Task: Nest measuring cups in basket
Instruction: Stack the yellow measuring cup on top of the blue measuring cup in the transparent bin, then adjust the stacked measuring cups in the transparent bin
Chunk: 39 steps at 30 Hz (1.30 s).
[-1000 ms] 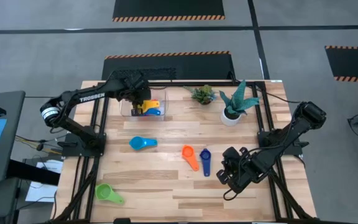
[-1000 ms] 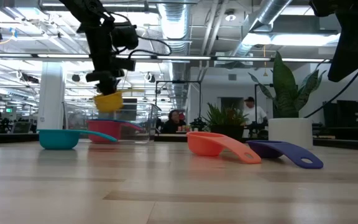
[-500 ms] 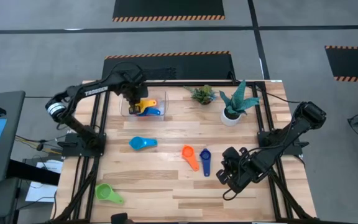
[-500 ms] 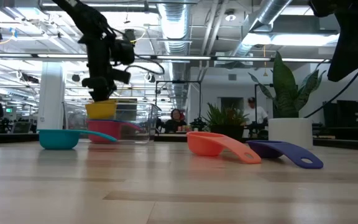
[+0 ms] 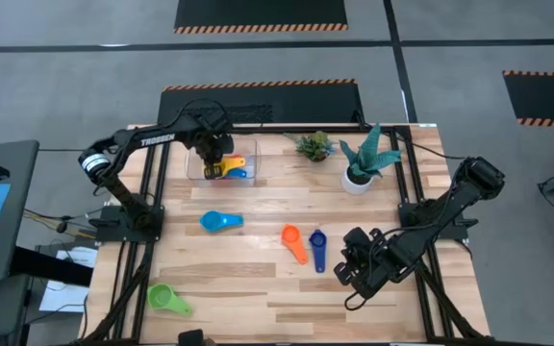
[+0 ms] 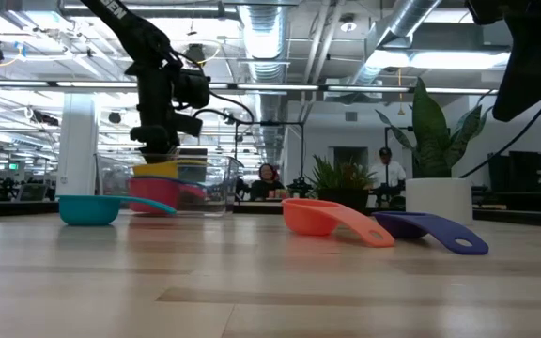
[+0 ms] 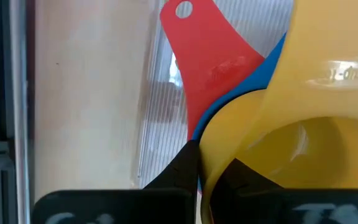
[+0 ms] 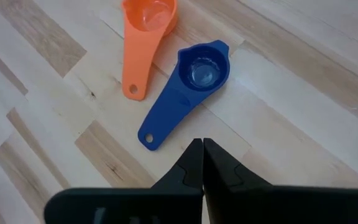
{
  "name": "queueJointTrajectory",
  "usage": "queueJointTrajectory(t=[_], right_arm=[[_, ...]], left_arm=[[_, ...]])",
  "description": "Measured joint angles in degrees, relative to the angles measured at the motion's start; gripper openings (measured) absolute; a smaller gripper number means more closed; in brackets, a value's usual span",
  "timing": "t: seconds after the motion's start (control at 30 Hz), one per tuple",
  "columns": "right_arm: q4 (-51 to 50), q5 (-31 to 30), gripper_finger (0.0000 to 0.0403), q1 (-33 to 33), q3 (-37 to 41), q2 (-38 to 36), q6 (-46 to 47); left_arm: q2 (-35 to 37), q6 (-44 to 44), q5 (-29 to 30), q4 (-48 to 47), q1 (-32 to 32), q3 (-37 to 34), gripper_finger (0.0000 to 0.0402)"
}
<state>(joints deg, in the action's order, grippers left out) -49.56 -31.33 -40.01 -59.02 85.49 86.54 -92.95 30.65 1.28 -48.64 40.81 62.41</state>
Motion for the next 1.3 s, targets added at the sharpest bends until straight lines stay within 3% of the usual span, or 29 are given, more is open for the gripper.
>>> queueJointTrajectory(t=[0.3, 0.47, 0.6, 0.8, 0.97, 1.17, 1.3], right_arm=[[-0.1, 0.0, 0.002, 0.0, 0.0, 0.0, -0.2], [-0.1, 0.0, 0.0016, 0.0, 0.0, 0.0, -2.2], [-0.1, 0.0, 0.0019, 0.0, 0.0, 0.0, -3.0], [-0.1, -0.1, 0.002, 0.0, 0.0, 0.0, -3.0], [-0.1, -0.1, 0.0017, 0.0, 0.0, 0.0, -2.8], [0.5, 0.0, 0.0021, -0.1, 0.0, 0.0, -2.5], [0.5, 0.0, 0.002, -0.1, 0.0, 0.0, -2.5]], left_arm=[[0.0, 0.1, -0.1, -1.1, -1.4, 2.8, 0.0065], [0.0, 0.0, 0.9, -7.0, -1.4, 7.7, 0.0099], [0.0, 0.5, -2.7, -11.8, -1.7, 12.2, 0.0111], [-0.1, 4.8, -4.3, -9.8, -3.8, 13.0, 0.0076], [-3.3, 3.7, 3.7, -0.8, -4.6, 13.0, 0.0009], [-9.6, 2.5, 2.2, -2.7, -3.8, 12.9, 0.0001], [-12.7, 0.5, 6.3, -2.0, -3.7, 12.9, 0.0]])
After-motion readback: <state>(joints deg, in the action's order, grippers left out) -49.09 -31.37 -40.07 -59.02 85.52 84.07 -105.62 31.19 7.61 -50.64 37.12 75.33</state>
